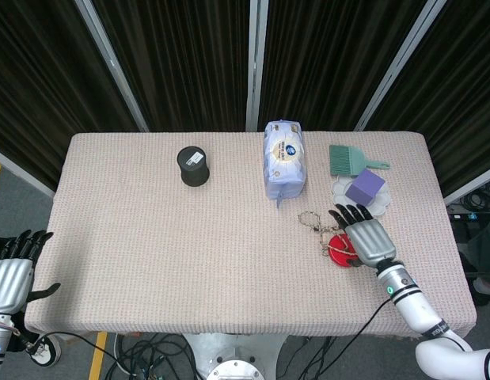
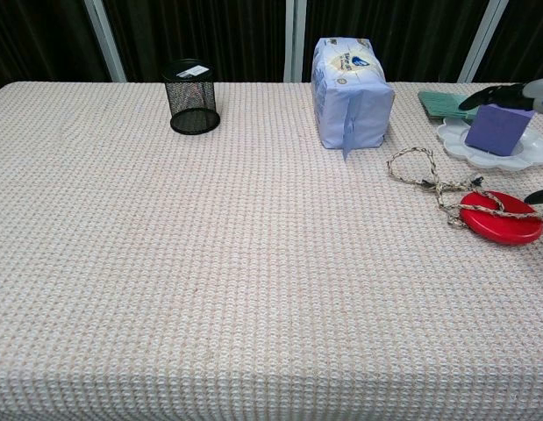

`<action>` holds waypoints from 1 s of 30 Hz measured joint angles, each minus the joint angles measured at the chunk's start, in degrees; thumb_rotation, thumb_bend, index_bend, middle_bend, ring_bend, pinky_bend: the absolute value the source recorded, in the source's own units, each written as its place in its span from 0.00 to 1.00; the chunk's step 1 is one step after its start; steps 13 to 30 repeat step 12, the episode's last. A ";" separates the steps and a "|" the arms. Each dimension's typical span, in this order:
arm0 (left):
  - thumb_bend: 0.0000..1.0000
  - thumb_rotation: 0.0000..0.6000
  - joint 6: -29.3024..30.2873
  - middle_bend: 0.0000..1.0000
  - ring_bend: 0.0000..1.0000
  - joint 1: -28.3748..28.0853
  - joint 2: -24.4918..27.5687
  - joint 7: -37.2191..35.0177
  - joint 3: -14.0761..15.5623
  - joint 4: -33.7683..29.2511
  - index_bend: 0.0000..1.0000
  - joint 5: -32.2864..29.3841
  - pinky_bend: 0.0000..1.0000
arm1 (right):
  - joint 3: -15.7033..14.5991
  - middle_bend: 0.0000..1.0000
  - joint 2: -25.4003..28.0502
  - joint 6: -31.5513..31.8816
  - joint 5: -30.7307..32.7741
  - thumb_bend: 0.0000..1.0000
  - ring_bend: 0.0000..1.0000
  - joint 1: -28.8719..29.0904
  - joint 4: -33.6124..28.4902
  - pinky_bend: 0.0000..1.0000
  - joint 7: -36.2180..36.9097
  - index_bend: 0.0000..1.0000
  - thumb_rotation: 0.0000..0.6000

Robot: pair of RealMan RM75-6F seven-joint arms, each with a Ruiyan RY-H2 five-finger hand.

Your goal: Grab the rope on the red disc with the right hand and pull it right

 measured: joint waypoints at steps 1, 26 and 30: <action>0.00 1.00 0.08 0.10 0.05 0.02 0.01 0.02 -0.04 -0.10 0.13 -0.02 0.13 | -0.33 0.00 0.47 2.02 -1.58 0.00 0.00 -1.24 -0.27 0.00 1.29 0.00 1.00; 0.00 1.00 2.39 0.10 0.05 0.06 -0.20 0.77 -0.67 0.12 0.13 1.41 0.13 | -6.17 0.00 0.46 28.01 -16.63 0.00 0.00 -19.36 7.38 0.00 10.75 0.00 1.00; 0.00 1.00 2.39 0.10 0.05 0.06 -0.20 0.77 -0.67 0.12 0.13 1.41 0.13 | -6.17 0.00 0.46 28.01 -16.63 0.00 0.00 -19.36 7.38 0.00 10.75 0.00 1.00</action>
